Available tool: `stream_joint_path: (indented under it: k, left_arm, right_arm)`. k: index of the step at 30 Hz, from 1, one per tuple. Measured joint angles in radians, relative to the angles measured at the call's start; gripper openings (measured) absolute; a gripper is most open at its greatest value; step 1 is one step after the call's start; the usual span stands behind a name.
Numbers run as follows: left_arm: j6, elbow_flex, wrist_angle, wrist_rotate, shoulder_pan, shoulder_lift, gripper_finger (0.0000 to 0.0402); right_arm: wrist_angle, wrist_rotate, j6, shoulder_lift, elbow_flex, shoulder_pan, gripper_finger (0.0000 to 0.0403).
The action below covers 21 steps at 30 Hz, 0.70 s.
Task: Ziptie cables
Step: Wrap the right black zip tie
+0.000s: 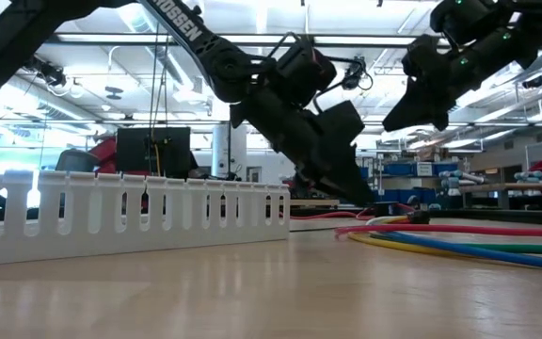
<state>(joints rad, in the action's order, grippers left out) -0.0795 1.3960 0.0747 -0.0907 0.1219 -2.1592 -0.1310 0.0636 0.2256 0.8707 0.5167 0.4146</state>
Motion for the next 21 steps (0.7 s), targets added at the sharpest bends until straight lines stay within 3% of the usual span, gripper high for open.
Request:
stream_joint_path:
  k: [21]
  left_arm:
    - [-0.016,-0.001,0.067,0.017,-0.038,-0.050,0.0156]
  right_arm:
    - [0.006,-0.004,0.013,0.000,0.000,-0.028,0.0057]
